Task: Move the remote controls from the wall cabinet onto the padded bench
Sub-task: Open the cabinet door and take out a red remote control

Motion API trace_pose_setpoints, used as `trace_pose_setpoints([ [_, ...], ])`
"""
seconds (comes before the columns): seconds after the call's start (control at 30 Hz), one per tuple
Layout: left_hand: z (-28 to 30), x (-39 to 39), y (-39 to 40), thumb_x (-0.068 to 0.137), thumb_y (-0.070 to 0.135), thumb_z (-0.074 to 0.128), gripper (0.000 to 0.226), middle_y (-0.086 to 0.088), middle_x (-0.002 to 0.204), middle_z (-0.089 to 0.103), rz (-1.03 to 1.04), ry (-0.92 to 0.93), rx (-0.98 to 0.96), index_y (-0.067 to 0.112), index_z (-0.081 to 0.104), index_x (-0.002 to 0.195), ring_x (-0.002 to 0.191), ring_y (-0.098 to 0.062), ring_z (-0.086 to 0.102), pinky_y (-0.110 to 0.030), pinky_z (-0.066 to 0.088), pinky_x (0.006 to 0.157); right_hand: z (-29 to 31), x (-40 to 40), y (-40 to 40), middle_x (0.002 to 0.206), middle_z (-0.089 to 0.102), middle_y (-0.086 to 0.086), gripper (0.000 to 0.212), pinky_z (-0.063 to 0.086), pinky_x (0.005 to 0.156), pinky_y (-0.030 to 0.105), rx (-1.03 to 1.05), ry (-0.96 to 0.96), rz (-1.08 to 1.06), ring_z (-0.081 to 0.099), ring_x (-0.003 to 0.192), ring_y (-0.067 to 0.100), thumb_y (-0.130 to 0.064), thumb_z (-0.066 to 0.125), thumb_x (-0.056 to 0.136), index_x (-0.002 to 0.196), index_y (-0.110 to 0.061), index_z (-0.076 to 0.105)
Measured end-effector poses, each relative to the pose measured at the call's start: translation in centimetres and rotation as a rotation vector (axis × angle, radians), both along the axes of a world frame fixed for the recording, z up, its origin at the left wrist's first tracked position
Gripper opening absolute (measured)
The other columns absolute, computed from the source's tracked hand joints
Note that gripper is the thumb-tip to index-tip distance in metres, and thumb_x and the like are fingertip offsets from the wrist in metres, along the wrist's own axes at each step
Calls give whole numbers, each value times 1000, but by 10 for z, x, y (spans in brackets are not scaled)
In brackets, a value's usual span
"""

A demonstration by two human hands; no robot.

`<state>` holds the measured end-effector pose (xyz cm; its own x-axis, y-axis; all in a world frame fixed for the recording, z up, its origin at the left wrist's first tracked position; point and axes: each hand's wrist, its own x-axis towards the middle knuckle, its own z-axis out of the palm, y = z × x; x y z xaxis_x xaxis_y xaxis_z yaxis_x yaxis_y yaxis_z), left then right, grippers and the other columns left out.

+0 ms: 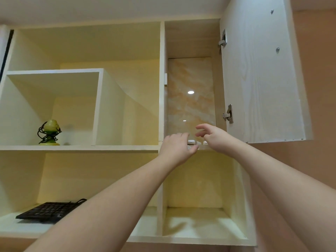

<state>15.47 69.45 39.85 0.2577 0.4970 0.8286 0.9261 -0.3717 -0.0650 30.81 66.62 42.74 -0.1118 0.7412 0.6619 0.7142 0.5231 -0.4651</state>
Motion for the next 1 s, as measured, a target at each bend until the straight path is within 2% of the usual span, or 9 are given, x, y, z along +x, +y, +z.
trace_pose_setpoints([
  [0.17,6,17,6,92,51,40,48,-8,110,62,-51,-82,-175,13,57,115,106,-28,55,-38,47,79,-6,12,2,125,61,-1,49,42,82,26,-1,14,-63,54,113,18,-3,30,90,129,-20,55],
  [0.53,13,9,-7,95,30,45,17,-12,92,62,-69,-213,-178,14,46,96,80,-32,56,-34,39,57,-9,21,-2,125,61,-2,45,42,65,20,1,4,-81,55,103,16,-7,34,91,128,-22,55],
  [0.63,16,2,-14,93,28,49,17,-10,95,62,-99,-242,-169,14,50,102,82,-29,57,-33,37,56,-10,17,2,129,58,-1,46,44,79,24,10,-11,-85,55,112,17,-8,35,91,129,-24,54],
  [0.7,17,-4,-18,93,28,51,23,-9,101,64,-145,-260,-154,14,53,110,87,-27,58,-35,45,65,-11,13,5,135,54,2,46,44,86,26,23,-20,-93,52,117,19,-9,36,91,132,-24,52],
  [0.77,16,-11,-21,93,29,53,27,-7,109,64,-192,-276,-132,14,53,115,95,-25,59,-38,50,77,-12,9,7,141,49,3,48,46,83,28,25,-39,-112,53,115,21,-10,36,92,135,-26,50],
  [0.83,15,-19,-26,92,29,55,26,-5,112,63,-237,-288,-112,14,54,114,99,-22,58,-37,51,81,-12,3,8,143,46,4,50,47,77,30,18,-76,-140,56,104,21,-12,36,92,138,-29,46],
  [0.87,15,-23,-28,92,29,57,26,-3,113,63,-260,-292,-104,14,55,113,100,-20,57,-35,50,82,-12,0,9,143,47,5,50,47,81,32,13,-113,-171,56,102,21,-13,36,92,139,-30,45],
  [0.93,14,-30,-34,91,29,58,26,-1,114,62,-293,-292,-81,15,56,112,101,-17,56,-31,48,82,-13,-7,12,141,50,5,49,34,107,38,11,-194,-258,51,116,22,-16,35,93,139,-32,42],
  [1.0,14,-37,-39,91,30,59,25,0,114,63,-319,-303,-57,17,57,112,102,-16,56,-31,48,84,-14,-13,16,135,56,3,49,10,118,40,25,-217,-310,45,127,22,-16,33,93,137,-33,44],
])
